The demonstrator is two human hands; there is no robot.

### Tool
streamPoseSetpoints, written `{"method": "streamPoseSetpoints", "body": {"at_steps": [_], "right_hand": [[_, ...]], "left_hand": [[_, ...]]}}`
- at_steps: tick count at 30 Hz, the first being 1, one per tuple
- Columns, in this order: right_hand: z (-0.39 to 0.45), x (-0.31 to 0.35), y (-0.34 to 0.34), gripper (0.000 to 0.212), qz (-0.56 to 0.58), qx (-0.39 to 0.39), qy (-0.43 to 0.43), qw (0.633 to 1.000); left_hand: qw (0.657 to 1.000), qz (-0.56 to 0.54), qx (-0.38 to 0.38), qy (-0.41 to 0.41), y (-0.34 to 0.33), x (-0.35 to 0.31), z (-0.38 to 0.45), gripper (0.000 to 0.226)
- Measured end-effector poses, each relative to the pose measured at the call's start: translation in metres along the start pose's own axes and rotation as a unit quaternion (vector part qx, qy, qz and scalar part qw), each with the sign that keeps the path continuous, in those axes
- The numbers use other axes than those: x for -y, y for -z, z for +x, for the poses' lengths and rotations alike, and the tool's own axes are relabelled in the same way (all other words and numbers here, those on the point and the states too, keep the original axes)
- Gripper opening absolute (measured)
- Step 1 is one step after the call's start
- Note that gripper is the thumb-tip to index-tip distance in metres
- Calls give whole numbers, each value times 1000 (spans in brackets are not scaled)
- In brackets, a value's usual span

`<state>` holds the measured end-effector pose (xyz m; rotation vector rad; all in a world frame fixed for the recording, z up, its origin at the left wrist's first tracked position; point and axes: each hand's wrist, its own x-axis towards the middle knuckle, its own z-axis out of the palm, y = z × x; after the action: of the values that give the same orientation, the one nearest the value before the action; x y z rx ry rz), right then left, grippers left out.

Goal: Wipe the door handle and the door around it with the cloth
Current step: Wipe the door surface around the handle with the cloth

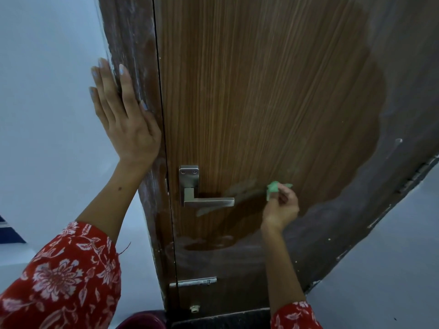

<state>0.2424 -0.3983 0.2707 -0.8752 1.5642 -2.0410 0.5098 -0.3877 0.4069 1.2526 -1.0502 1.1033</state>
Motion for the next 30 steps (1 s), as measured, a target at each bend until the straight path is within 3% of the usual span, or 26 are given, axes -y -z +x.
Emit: {"method": "streamPoseSetpoints", "body": {"at_steps": [2, 3, 5, 7, 8, 11, 12, 14, 16, 17, 21, 22, 24, 26, 30], "right_hand": [[8, -1, 2, 23, 23, -62, -70, 995], [2, 0, 1, 24, 8, -54, -38, 998], [-15, 0, -4, 26, -32, 37, 85, 995], [-21, -1, -4, 31, -43, 129, 136, 981], [-15, 0, -4, 33, -30, 127, 112, 985], [1, 3, -4, 29, 73, -1, -58, 996], [-1, 5, -6, 29, 75, -22, -69, 995], [-14, 7, -13, 29, 40, 26, 9, 999], [-27, 10, -15, 31, -3, 132, 104, 986], [-25, 11, -13, 32, 1, 149, 103, 983], [-10, 10, -8, 27, 40, 24, -16, 999], [-15, 9, -8, 26, 12, 38, 17, 999], [-27, 2, -8, 25, -53, 141, 135, 979], [-25, -2, -2, 25, -60, 186, 170, 966], [-8, -3, 1, 21, -4, 6, -1, 1000]], "left_hand": [[1000, 0, 2, 2, 0, -2, 0, 44], [1000, -1, 3, 3, 0, -2, 0, 44], [1000, -2, 2, 3, 0, 0, 0, 44], [1000, -2, 2, 2, 0, 1, -1, 44], [1000, -3, 2, 2, 0, 1, -1, 44], [1000, 0, 4, 1, 0, -1, 0, 44], [1000, 0, 5, 2, 0, -1, 0, 45], [1000, 0, 8, 2, 0, 0, -1, 46], [1000, 2, 6, 2, 0, 0, -1, 45], [1000, 1, 5, 1, 0, 0, -1, 45], [1000, 1, 7, 0, 1, 0, 0, 45], [1000, 0, 8, 0, 1, 0, -1, 45], [1000, 1, 6, -2, 1, 1, -2, 45], [1000, 0, 6, -1, 0, 2, -2, 45], [1000, 0, 2, -4, -1, 2, -1, 44]]}}
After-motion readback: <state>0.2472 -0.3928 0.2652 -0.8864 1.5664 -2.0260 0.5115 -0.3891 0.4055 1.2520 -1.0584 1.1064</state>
